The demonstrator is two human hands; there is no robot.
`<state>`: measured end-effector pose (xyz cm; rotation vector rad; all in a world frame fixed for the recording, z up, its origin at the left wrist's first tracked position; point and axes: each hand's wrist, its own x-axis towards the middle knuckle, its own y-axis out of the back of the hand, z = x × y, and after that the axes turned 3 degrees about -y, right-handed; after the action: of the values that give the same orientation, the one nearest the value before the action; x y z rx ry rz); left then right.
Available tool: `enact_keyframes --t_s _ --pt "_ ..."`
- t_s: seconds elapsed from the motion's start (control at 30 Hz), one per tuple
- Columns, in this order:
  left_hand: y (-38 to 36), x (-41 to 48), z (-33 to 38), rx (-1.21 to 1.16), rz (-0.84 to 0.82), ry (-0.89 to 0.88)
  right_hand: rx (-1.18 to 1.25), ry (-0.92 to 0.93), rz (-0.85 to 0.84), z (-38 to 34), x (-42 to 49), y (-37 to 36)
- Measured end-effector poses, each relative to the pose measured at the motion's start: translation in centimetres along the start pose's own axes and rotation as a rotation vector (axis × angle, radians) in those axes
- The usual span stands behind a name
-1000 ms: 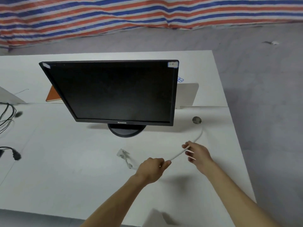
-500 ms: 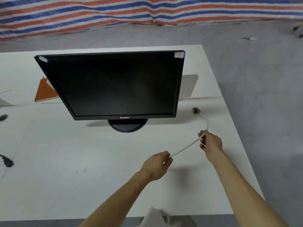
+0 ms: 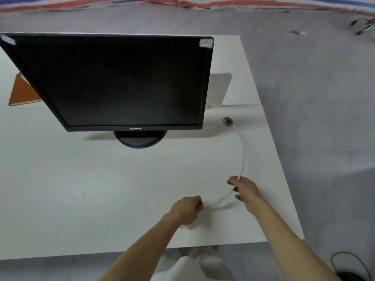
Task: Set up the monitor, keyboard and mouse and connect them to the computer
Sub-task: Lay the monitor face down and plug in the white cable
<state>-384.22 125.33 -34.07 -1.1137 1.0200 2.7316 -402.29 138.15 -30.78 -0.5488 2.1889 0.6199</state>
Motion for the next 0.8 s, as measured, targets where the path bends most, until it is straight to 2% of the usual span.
enact_keyframes --t_s 0.17,0.23,0.4,0.5,0.67,0.8 --pt "-1.4 1.9 6.6 -0.494 0.174 0.090 -0.110 -0.012 -0.189 2.5 -0.5 1.2" --pt "-1.6 2.5 8.9 -0.506 0.187 0.080 -0.099 0.035 -0.222 2.6 -0.3 2.2" --pt "-2.3 4.0 11.9 -0.499 0.219 0.125 0.028 0.086 -0.174 1.3 0.6 5.0" --pt "-3.0 4.7 13.4 -0.541 0.223 0.132 0.010 0.159 -0.181 1.3 1.4 6.7" --pt "-4.0 4.8 12.2 -0.343 0.172 0.159 -0.151 0.220 -0.104 2.6 3.7 8.0" --pt "-4.4 4.9 9.3 -0.062 0.148 0.216 -0.527 0.300 0.024 5.0 5.9 9.1"
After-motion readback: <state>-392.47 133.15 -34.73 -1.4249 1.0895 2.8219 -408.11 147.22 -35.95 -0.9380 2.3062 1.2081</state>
